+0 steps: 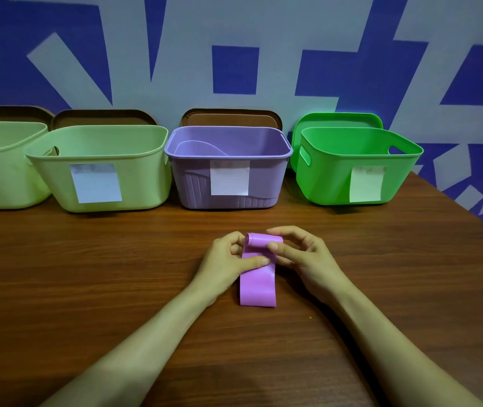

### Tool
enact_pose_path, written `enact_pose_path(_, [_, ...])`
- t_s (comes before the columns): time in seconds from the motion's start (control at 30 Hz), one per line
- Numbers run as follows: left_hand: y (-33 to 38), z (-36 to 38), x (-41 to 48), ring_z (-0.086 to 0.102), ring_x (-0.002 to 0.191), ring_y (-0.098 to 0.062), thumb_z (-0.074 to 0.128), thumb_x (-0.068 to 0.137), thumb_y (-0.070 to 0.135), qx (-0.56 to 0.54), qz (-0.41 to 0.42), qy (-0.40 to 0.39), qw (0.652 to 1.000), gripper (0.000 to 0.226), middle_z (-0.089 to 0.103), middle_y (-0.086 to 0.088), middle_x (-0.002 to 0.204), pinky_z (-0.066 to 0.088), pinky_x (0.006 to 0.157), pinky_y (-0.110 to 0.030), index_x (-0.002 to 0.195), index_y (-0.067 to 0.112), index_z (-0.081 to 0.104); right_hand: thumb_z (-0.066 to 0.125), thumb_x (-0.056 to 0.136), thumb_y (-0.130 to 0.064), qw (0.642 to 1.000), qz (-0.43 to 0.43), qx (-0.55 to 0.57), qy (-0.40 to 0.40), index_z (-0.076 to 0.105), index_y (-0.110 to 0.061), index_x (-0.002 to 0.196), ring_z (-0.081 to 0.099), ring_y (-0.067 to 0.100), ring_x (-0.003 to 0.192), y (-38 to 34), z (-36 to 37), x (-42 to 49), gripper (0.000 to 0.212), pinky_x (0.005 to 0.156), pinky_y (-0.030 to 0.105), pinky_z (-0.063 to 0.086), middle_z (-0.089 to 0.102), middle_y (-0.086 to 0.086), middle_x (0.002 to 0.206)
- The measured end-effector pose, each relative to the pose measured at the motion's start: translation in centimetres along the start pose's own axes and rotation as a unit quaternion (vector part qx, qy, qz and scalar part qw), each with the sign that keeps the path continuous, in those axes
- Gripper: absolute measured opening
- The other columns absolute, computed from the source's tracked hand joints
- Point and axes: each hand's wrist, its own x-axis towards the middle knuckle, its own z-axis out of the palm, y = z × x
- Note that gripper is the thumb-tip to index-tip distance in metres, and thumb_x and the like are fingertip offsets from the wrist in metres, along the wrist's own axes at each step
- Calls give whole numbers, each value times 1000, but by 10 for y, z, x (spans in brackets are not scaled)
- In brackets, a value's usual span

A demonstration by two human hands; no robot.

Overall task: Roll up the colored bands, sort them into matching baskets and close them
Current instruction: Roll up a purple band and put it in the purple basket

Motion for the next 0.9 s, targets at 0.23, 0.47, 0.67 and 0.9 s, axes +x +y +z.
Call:
enact_pose_path(0.23, [1, -1, -3, 71, 88, -20, 82, 68, 5, -42, -6, -27, 999, 38, 73, -8, 96, 57, 78, -33, 100, 3, 61, 73, 66, 14, 997, -30, -54, 38, 71, -9, 81, 67, 10, 86, 1, -1, -2, 27, 73, 22, 54, 73, -3, 90])
enact_pose_path(0.47, [3, -2, -2, 68, 84, -17, 64, 87, 12, -121, -11, -36, 992, 16, 73, -10, 93, 53, 79, -29, 101, 6, 64, 69, 69, 19, 995, -52, -85, 22, 71, -5, 81, 68, 8, 90, 2, -1, -1, 27, 73, 18, 52, 69, -1, 97])
enact_pose_path(0.67, [3, -5, -2, 68, 96, -19, 69, 82, 6, -111, 8, -29, 993, 27, 72, -8, 103, 55, 81, -29, 109, 11, 65, 69, 83, -8, 998, -10, -65, 13, 70, -12, 102, 66, 15, 92, 2, -4, 0, 19, 72, 24, 53, 69, 11, 107])
enact_pose_path(0.9, [1, -6, -3, 69, 97, -22, 72, 80, 4, -113, 18, -22, 993, 38, 66, -13, 113, 57, 78, -31, 114, 17, 64, 73, 77, -21, 993, -8, -114, 10, 68, -8, 96, 65, 18, 94, 5, -5, 1, 24, 84, 33, 54, 69, 14, 103])
